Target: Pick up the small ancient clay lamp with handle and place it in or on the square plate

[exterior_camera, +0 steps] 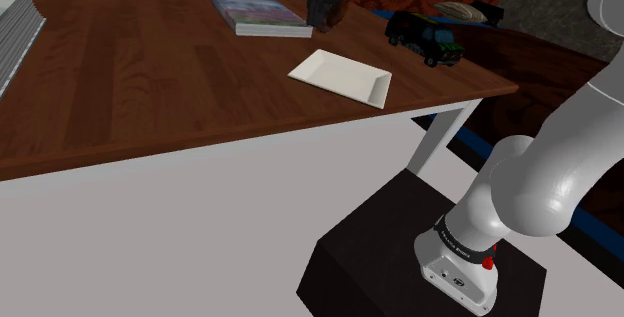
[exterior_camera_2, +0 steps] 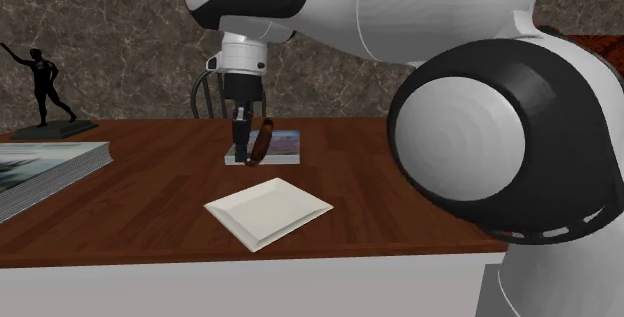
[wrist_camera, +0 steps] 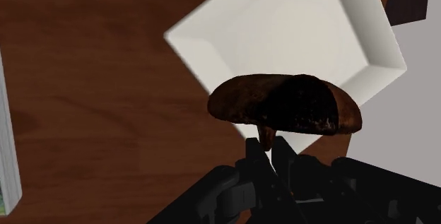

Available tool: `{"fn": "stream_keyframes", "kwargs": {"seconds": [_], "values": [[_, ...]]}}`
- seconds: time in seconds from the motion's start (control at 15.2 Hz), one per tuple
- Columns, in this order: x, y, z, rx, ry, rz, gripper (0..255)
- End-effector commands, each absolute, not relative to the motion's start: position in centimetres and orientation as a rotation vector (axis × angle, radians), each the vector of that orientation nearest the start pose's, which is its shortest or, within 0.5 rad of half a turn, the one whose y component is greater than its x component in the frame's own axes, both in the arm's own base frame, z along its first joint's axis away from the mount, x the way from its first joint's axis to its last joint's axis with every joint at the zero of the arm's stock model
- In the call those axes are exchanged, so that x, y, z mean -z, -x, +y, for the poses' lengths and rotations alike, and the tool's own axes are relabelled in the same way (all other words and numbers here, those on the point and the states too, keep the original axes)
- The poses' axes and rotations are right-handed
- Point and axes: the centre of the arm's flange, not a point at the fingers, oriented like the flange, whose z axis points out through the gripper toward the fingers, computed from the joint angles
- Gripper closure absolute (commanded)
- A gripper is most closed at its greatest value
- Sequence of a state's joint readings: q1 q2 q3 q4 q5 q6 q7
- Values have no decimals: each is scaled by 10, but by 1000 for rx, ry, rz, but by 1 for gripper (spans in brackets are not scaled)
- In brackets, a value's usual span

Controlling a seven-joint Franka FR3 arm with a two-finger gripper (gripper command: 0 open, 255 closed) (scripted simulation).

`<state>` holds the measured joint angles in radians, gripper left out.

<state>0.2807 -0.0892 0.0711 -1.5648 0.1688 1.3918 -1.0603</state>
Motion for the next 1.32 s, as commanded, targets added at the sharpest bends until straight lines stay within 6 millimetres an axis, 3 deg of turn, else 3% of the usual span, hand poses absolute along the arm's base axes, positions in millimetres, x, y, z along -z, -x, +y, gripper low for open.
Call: {"fn": "stream_keyframes", "kwargs": {"seconds": [0.0,0.2,0.99,1.25], "values": [[-660,-442,185,-34,2232,-1946,255],[-659,-397,168,-34,2232,-1946,255],[-595,-397,168,-34,2232,-1946,255],[-593,-397,168,-34,2232,-1946,255]]}}
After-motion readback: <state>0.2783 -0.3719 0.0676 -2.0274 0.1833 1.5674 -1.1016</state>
